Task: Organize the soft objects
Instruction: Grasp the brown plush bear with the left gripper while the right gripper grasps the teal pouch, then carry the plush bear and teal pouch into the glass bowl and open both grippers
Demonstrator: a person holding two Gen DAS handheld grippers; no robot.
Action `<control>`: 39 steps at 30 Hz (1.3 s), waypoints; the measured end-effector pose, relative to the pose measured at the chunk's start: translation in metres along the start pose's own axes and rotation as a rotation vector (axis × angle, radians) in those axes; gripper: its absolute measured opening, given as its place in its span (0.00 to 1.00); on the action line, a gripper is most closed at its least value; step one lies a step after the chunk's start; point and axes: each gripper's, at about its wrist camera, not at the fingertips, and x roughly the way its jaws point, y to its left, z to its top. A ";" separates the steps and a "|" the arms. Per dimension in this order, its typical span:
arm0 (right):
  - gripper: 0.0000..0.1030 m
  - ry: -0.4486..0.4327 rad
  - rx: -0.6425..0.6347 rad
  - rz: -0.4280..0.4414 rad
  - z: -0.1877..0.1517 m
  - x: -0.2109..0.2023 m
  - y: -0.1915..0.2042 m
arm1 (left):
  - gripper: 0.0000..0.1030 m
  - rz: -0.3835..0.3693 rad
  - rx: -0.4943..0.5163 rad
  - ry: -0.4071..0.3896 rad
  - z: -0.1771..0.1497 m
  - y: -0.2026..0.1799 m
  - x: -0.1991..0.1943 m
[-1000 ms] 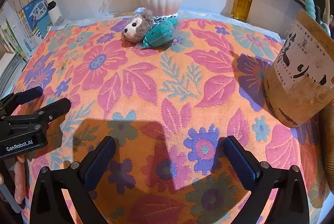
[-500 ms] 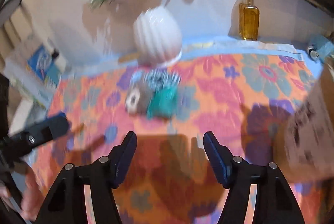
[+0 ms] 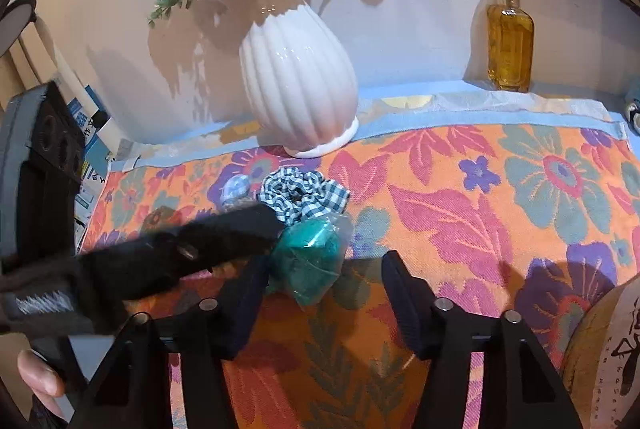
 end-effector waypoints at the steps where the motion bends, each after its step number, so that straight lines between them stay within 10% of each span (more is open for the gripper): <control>1: 0.46 -0.004 -0.009 0.000 0.000 0.000 0.001 | 0.78 -0.002 0.001 0.002 -0.001 0.000 0.002; 5: 0.32 -0.007 -0.066 0.001 -0.003 0.000 0.012 | 0.51 -0.011 0.007 -0.012 -0.003 0.004 -0.002; 39: 0.30 -0.084 0.051 -0.024 -0.147 -0.152 0.011 | 0.50 -0.009 0.237 0.047 -0.172 -0.041 -0.110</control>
